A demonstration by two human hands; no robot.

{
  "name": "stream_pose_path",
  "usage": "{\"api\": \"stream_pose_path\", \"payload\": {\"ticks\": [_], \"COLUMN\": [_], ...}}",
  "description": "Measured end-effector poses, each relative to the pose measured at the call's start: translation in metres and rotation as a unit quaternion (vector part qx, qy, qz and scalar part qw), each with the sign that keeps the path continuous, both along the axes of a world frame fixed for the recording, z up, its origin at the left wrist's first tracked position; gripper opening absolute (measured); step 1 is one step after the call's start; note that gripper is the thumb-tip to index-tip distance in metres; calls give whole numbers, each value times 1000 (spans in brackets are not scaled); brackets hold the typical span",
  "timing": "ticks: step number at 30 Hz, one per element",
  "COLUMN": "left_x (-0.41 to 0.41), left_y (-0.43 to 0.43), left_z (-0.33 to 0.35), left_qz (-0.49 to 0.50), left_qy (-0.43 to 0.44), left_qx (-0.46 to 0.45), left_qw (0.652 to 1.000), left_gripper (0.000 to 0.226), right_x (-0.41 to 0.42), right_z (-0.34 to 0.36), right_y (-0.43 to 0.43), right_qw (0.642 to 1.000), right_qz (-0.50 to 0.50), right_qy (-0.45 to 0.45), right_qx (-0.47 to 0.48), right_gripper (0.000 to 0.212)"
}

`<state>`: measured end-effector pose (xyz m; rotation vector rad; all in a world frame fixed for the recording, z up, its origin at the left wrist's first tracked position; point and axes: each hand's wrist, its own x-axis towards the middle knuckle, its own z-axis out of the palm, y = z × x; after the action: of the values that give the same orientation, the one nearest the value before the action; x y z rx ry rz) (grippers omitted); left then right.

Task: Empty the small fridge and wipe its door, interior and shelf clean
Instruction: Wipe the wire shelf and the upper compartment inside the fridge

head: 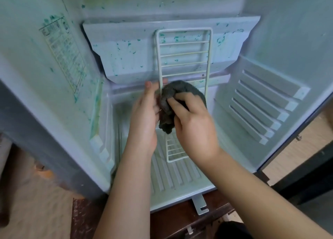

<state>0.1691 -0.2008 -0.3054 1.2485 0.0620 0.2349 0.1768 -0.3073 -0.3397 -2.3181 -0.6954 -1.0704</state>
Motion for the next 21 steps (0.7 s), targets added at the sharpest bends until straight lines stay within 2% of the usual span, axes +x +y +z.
{"api": "stream_pose_path", "payload": {"ticks": [4,7,10,14,16,18,21], "left_x": [-4,-3,0,-1,1,3,6], "left_y": [0,1,6,8,10,11,12], "left_z": [-1,-3,-8,-11,-13,-14,-16], "left_qz": [11,35,85,115,113,108,98], "left_qy": [-18,-29,-37,-43,-35,-23,-12], "left_qx": [54,124,207,254,253,243,240], "left_qw": [998,991,974,959,960,964,966], "left_gripper": [25,23,23,23,20,15,12], "right_x": [-11,-18,-27,-31,-33,-32,-22], "right_z": [-21,-38,-62,-78,-68,-40,10], "right_y": [-9,-16,-31,-57,-63,-59,-47], "right_qw": [999,996,981,924,933,964,979], "right_qz": [14,13,0,-38,-30,-32,-33], "right_qy": [41,73,163,335,343,261,134], "right_qx": [-14,-50,-108,-182,-103,26,152], "right_gripper": [40,49,48,40,37,34,32]}}
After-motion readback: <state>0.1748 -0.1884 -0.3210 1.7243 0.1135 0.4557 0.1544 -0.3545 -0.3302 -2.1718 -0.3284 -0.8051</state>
